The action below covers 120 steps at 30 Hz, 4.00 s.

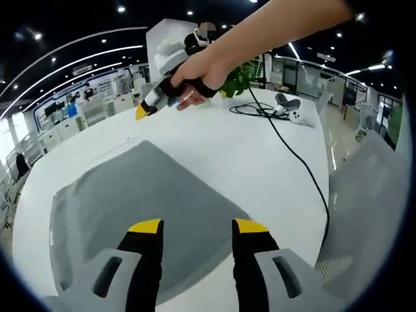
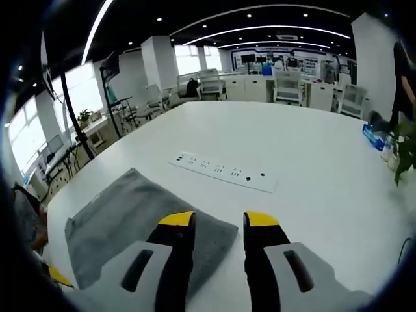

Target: Fold the towel on the table until its edges align and the towel forms a compact rectangular stack.

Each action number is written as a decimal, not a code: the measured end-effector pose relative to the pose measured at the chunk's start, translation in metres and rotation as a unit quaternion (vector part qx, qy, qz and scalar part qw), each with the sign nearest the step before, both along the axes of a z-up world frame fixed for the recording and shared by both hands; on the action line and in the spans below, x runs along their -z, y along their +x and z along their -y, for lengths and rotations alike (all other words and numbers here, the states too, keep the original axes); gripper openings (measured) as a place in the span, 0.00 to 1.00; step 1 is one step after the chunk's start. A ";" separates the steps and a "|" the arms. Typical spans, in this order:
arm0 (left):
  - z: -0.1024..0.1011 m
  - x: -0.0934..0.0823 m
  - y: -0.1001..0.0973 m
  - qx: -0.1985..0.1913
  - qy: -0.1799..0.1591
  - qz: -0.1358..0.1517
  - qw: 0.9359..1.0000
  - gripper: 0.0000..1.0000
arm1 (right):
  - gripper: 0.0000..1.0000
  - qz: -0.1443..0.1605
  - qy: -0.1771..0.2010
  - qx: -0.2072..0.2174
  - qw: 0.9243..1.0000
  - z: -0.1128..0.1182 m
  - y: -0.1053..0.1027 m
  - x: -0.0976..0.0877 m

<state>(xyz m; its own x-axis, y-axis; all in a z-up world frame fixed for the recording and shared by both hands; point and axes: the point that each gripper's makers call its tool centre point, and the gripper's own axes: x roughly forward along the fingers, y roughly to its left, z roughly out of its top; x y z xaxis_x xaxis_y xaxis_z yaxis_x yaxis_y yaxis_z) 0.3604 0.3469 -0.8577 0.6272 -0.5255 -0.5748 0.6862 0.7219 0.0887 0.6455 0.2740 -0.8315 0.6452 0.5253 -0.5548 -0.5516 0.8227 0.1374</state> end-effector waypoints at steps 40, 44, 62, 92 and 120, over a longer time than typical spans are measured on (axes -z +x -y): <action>0.065 0.059 -0.020 0.108 0.083 -0.050 0.989 0.23 | 0.26 -0.051 -0.041 -0.034 0.997 -0.003 0.001 0.074; 0.064 0.059 -0.020 0.107 0.085 -0.054 0.989 0.22 | 0.25 -0.052 -0.037 -0.034 0.997 -0.006 0.008 0.079; 0.087 0.057 -0.019 0.058 0.011 -0.133 0.989 0.02 | 0.01 -0.058 -0.062 -0.074 0.994 0.007 0.003 0.082; 0.210 -0.011 -0.030 0.115 -0.098 -0.108 0.983 0.02 | 0.00 -0.089 -0.092 -0.031 0.991 0.130 -0.018 0.054; 0.126 -0.070 -0.011 0.041 -0.158 -0.025 0.986 0.02 | 0.00 -0.080 -0.043 0.036 0.995 0.082 -0.006 -0.024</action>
